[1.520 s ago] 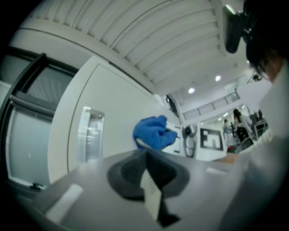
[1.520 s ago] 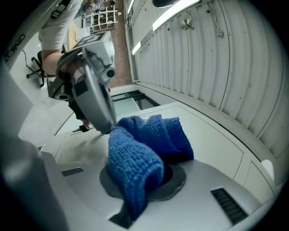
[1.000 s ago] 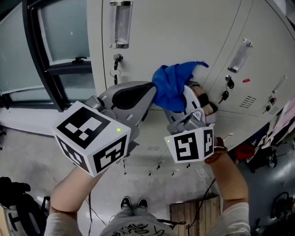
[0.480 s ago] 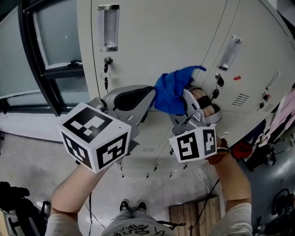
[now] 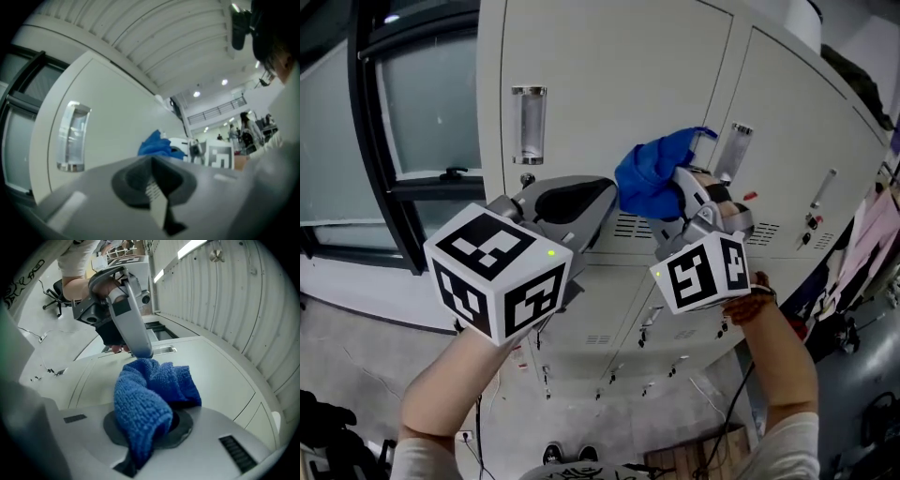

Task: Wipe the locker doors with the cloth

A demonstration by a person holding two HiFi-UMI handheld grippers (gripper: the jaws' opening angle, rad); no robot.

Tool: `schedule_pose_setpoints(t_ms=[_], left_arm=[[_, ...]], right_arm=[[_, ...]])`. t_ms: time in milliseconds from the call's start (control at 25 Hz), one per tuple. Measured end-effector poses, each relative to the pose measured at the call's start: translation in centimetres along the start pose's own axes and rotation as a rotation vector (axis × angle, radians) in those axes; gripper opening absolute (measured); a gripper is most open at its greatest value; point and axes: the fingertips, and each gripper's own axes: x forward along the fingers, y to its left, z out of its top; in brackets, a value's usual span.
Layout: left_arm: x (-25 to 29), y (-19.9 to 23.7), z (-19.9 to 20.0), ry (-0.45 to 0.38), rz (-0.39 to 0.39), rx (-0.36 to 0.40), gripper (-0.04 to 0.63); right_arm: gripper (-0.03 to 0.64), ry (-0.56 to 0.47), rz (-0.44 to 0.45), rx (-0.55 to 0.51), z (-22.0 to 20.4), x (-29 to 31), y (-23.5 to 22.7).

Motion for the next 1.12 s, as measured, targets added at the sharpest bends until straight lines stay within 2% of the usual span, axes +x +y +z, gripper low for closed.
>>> schedule_pose_setpoints(t_ms=[200,360,720,920,1120], left_arm=[[0.2,0.6,3.0,-0.032,-0.004,0.007,0.003],[0.4,1.5,5.5,-0.051,0.01,0.039,0.003],[0.1,3.8,9.8,-0.085,0.06,0.082,0.003],[-0.2,4.3,10.5,-0.091,0.068,0.093,0.003],[-0.6,4.8,10.3,-0.09,0.077,0.092,0.003]], right_arm=[[0.034,-0.051,-0.036,0.016,1.6,0.5,-5.2],[0.034,-0.104,-0.08,0.051,3.1,0.8,-10.2],[0.034,-0.131,-0.216,0.132,3.6,-0.1,-20.0],[0.034,-0.14,-0.278,0.17,3.6,-0.4,-23.4],[0.034,-0.137,-0.314,0.152,4.7,0.0,-24.9]])
